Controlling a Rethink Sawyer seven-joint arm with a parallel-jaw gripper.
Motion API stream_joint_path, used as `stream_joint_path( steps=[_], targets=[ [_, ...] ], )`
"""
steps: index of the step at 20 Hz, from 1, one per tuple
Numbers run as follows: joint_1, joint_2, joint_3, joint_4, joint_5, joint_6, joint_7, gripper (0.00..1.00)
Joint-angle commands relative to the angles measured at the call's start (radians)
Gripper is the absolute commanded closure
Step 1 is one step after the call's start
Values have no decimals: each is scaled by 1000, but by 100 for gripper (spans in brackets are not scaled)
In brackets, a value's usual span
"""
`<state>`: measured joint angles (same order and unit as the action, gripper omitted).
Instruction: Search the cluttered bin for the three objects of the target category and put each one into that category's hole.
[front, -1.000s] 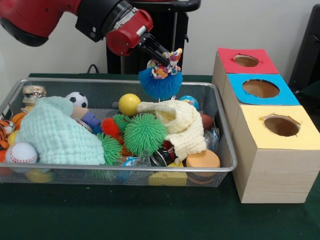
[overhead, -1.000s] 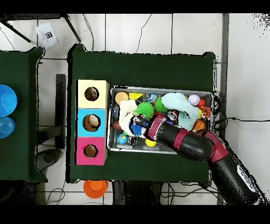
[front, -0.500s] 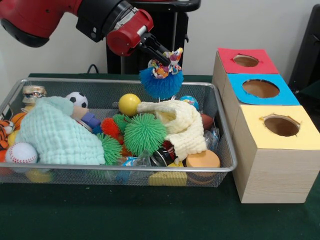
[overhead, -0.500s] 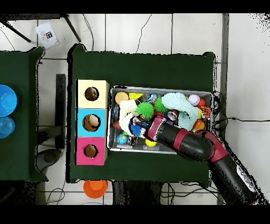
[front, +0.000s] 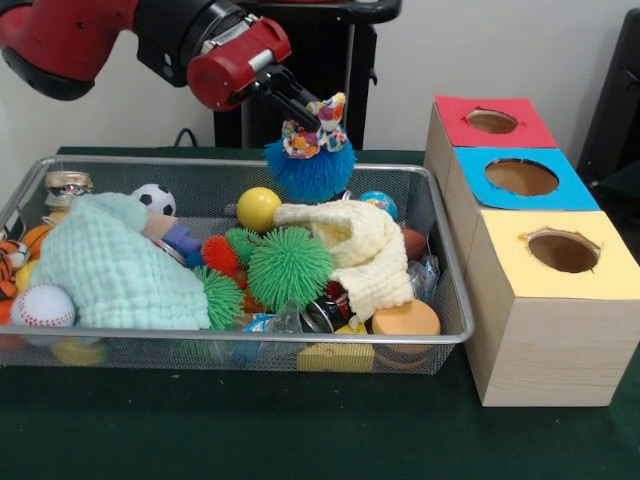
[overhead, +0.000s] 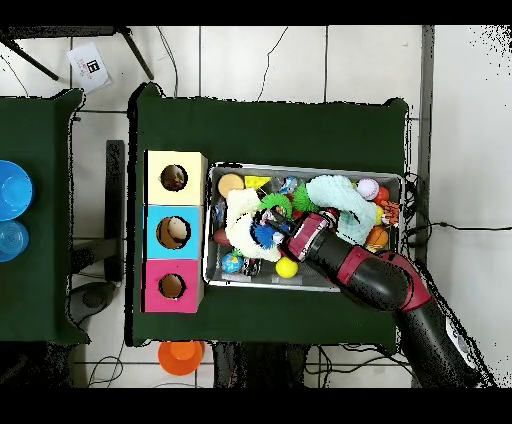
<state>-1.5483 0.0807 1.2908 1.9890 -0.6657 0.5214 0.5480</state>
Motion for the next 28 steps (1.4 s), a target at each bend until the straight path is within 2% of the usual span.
stream_joint_path(
  steps=[1,5,9,11,12,19,28],
  targets=[
    [-10,89,23,-102,-75,-83,-144,100],
    [-13,100,30,-105,-103,-124,-131,100],
    [6,69,11,-110,-128,-135,-109,100],
    [37,11,-21,-116,-137,-106,-93,100],
    [70,-49,-60,-125,-147,-62,-87,100],
    [149,-159,-155,-152,-185,-22,-60,100],
    [225,-266,-237,-179,-170,32,-59,100]
  ],
)
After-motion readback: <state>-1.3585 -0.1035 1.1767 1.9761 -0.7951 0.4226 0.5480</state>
